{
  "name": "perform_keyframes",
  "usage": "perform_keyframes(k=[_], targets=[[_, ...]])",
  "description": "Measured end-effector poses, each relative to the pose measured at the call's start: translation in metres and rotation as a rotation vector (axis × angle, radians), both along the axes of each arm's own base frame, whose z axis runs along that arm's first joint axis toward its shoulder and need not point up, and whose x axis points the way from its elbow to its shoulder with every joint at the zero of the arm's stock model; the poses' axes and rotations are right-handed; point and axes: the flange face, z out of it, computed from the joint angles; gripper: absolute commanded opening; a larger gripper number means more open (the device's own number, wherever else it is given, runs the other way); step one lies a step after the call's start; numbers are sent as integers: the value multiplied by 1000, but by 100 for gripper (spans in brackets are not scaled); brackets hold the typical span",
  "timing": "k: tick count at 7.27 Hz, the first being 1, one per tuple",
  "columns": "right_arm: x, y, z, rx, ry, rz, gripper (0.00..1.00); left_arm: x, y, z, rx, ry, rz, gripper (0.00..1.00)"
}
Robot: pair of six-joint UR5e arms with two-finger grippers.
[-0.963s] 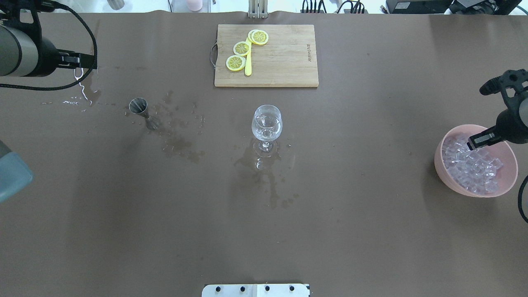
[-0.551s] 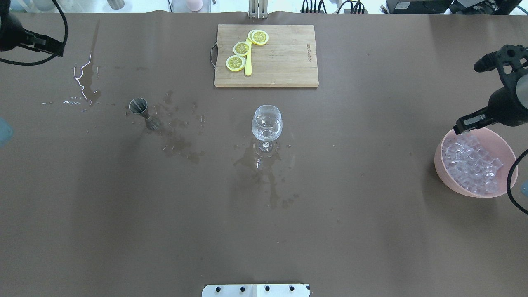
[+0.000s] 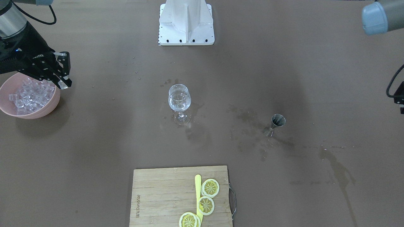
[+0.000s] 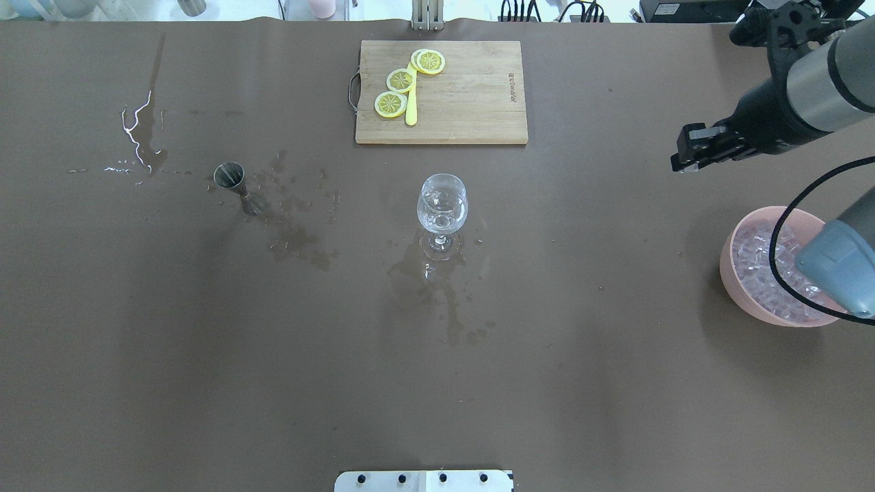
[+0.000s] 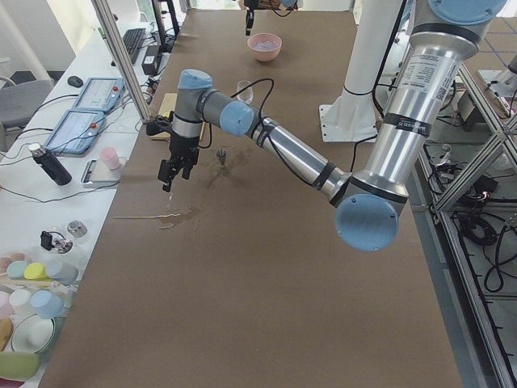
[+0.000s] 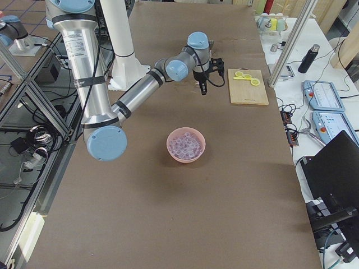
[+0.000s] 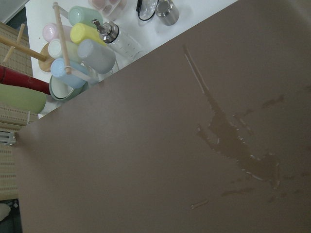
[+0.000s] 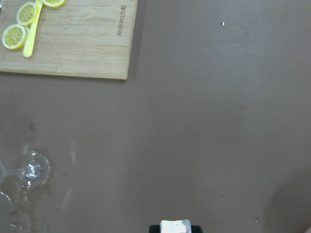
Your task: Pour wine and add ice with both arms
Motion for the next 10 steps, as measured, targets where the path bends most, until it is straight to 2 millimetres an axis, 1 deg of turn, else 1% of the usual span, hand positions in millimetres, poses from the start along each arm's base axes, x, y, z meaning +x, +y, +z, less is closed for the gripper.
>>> perform_keyframes(k=[1, 2, 3, 4, 5, 7, 8, 9, 10], targets=[[-16, 0, -22, -29, -36, 23, 0, -17, -3, 28, -84, 110, 16, 98], [-31, 2, -41, -50, -63, 49, 0, -31, 1, 53, -150, 193, 14, 98], [-47, 4, -57, -57, -78, 72, 0, -41, 7, 70, -181, 234, 11, 98], [-67, 7, -74, -57, -91, 95, 0, -50, 14, 81, -193, 256, 19, 98], [-89, 13, -85, -54, -110, 119, 0, -55, 21, 92, -192, 267, 44, 98], [-136, 23, -92, -35, -173, 175, 0, -61, 28, 103, -191, 273, 64, 98], [-155, 24, -99, -28, -214, 201, 0, -61, 29, 104, -192, 273, 66, 98], [-172, 24, -110, -32, -249, 216, 0, -61, 29, 105, -192, 273, 66, 98], [-186, 27, -119, -36, -267, 218, 0, -62, 29, 105, -193, 273, 66, 98]])
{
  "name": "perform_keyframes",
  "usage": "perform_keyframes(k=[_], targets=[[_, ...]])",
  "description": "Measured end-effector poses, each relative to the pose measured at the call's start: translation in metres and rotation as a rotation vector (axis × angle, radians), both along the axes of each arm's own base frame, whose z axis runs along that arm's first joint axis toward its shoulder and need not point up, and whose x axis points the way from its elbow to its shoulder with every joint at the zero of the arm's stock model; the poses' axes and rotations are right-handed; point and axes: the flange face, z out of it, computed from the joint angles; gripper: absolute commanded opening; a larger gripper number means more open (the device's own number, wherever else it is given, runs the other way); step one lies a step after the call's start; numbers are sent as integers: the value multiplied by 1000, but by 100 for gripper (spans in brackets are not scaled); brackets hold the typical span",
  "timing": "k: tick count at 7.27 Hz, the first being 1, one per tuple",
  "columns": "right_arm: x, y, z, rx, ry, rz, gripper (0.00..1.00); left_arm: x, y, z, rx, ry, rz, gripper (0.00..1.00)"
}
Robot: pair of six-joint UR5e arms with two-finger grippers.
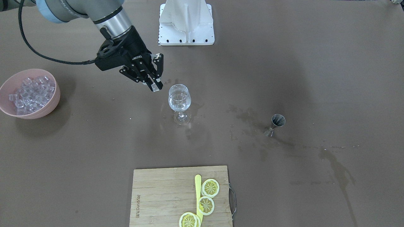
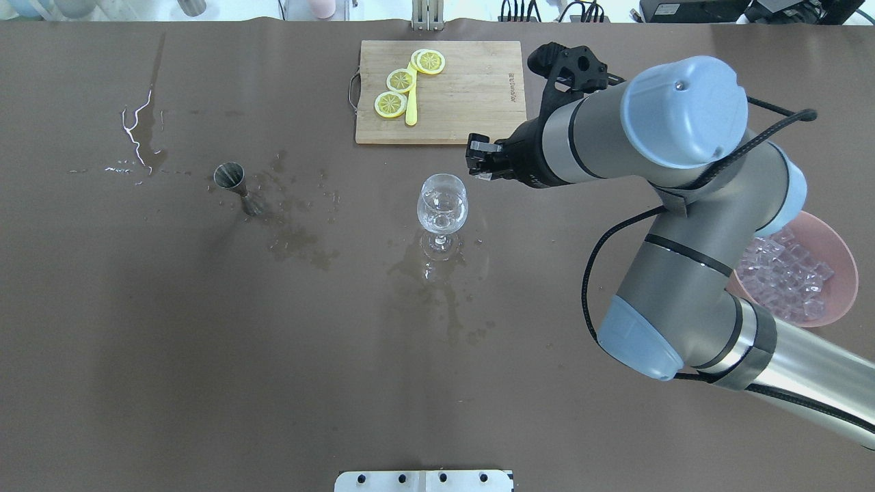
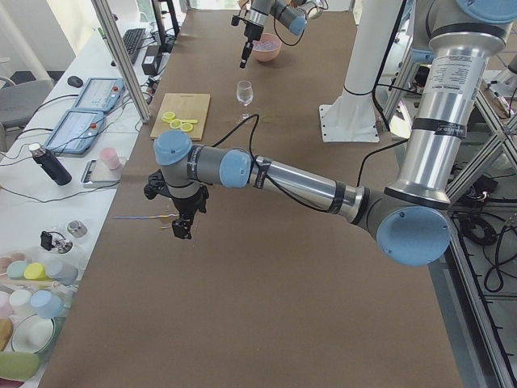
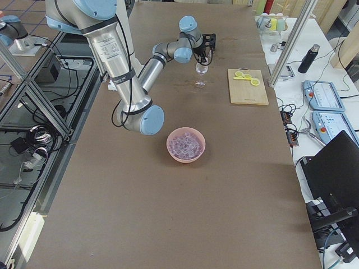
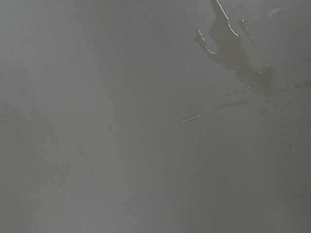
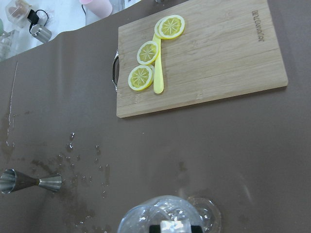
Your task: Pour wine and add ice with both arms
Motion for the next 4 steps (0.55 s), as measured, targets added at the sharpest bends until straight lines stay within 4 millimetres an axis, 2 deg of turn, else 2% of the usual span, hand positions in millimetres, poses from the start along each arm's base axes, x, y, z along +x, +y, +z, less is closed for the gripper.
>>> perform_keyframes(k=[4], targets=[[-23, 7, -9, 1, -6, -12, 0, 0, 0, 3, -5, 0, 0, 98]])
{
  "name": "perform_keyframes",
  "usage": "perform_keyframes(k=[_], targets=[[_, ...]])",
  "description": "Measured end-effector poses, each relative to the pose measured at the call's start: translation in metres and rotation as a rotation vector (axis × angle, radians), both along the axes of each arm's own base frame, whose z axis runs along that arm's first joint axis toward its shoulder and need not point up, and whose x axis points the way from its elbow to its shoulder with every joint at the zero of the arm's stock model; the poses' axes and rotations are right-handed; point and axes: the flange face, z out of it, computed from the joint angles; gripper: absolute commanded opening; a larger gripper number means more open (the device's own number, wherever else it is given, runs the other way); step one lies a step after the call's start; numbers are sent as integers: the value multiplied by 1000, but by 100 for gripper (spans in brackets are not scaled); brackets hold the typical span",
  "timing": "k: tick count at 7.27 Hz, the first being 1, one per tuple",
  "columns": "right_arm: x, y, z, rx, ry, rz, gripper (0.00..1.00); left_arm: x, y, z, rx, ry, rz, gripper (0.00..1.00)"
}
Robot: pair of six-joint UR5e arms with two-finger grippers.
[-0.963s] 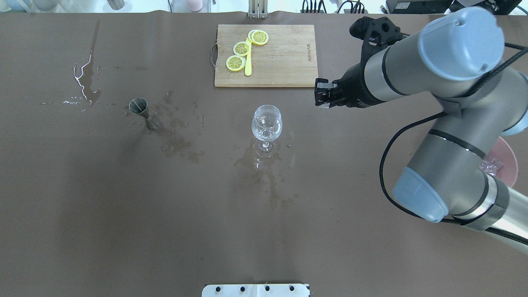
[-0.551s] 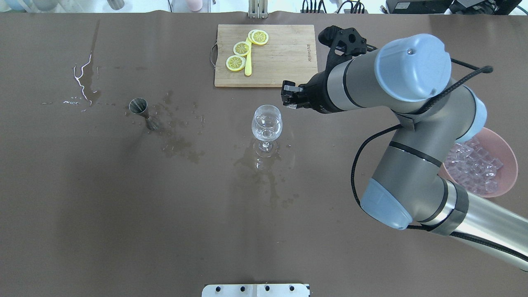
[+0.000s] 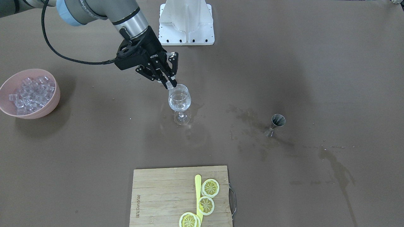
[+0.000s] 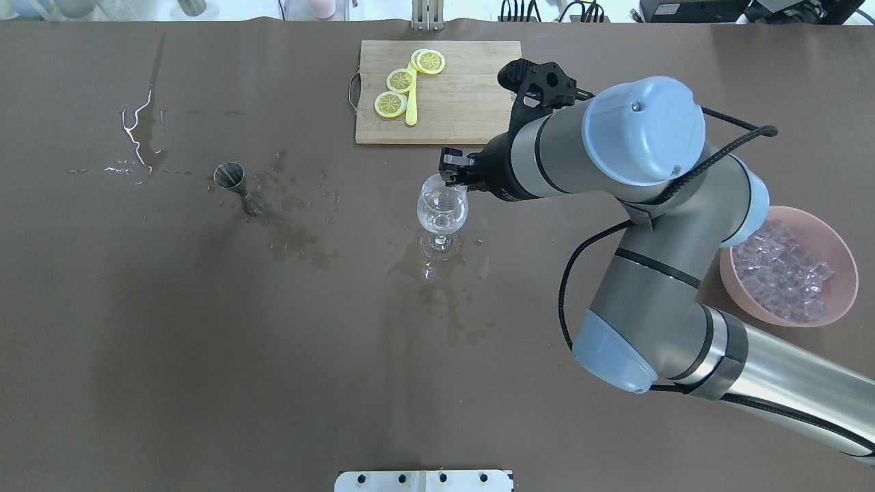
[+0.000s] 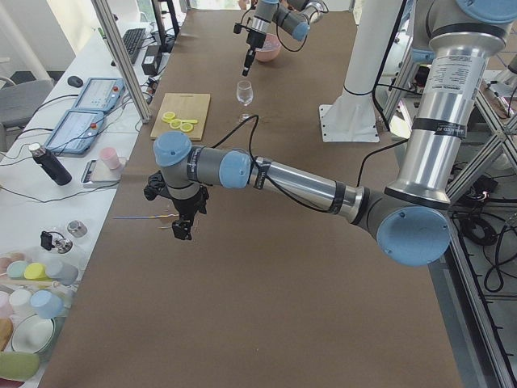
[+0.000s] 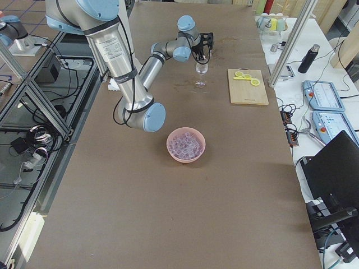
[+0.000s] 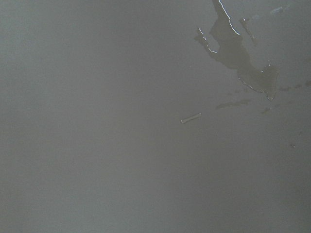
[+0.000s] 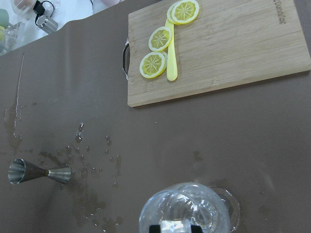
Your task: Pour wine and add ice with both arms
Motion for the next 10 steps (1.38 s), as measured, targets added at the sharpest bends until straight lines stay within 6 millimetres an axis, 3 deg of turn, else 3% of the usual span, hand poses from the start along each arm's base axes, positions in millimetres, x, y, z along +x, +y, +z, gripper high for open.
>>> perform_keyframes(k=[1, 2, 3, 8, 10], targets=[[-5, -1, -3, 3, 2, 4, 0, 0, 0, 0, 0, 0, -1, 98], [-8, -1, -7, 7, 1, 8, 75, -1, 0, 0, 1, 0, -2, 98], [-11, -1, -8, 10, 2, 9, 100, -2, 0, 0, 2, 0, -4, 98], [-9, -2, -8, 15, 7, -1, 100, -8, 0, -4, 14, 4, -14, 98], [12, -19, -4, -5, 22, -36, 100, -18, 0, -4, 15, 4, -34, 98]])
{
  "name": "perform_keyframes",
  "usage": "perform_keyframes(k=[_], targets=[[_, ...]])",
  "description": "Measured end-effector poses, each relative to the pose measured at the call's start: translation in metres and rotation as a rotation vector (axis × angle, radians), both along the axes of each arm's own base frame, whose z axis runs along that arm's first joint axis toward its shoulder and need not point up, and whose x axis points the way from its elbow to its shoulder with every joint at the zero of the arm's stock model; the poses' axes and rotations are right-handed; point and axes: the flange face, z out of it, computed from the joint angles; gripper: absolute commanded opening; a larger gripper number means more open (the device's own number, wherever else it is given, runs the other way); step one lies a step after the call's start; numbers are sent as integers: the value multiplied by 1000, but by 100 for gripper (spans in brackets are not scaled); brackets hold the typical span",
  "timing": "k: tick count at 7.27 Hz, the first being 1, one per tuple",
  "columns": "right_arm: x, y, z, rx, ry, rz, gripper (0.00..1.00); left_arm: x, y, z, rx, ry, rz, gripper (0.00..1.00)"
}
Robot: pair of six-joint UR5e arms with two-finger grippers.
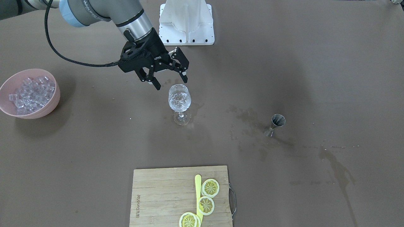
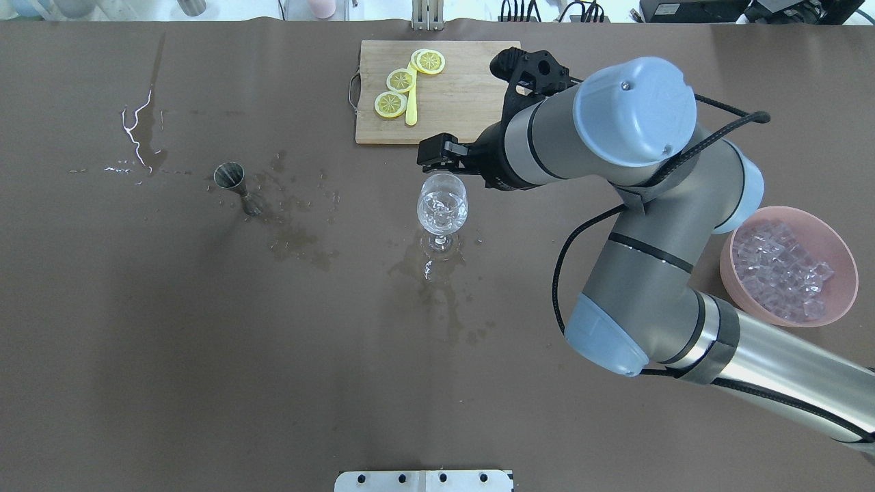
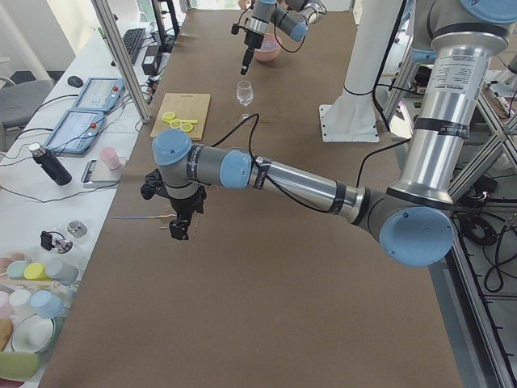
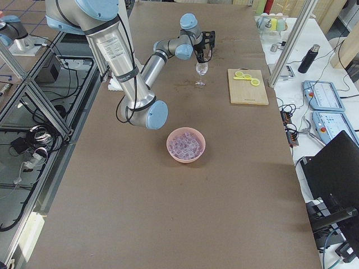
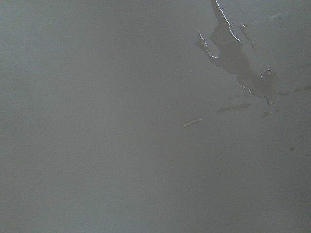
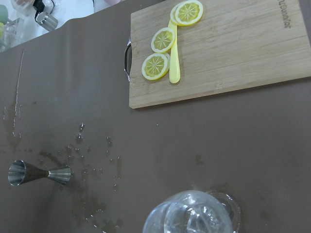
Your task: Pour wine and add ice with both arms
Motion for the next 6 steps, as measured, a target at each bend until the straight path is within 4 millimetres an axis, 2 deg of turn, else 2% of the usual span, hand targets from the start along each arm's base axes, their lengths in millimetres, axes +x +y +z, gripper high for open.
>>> perform_keyframes(k=[2, 3, 5, 6], targets=[[40, -32, 17, -23, 81, -64, 100, -5, -3, -1, 3, -1, -8, 98], [65, -50, 38, -39, 141, -104, 100, -8, -3, -1, 11, 0, -12, 98], [128, -88, 105, -25, 311, -219, 100, -10, -3, 4, 17, -4, -17, 98], [166, -107, 144, -8, 403, -287, 100, -11, -2, 6, 15, -5, -18, 98]])
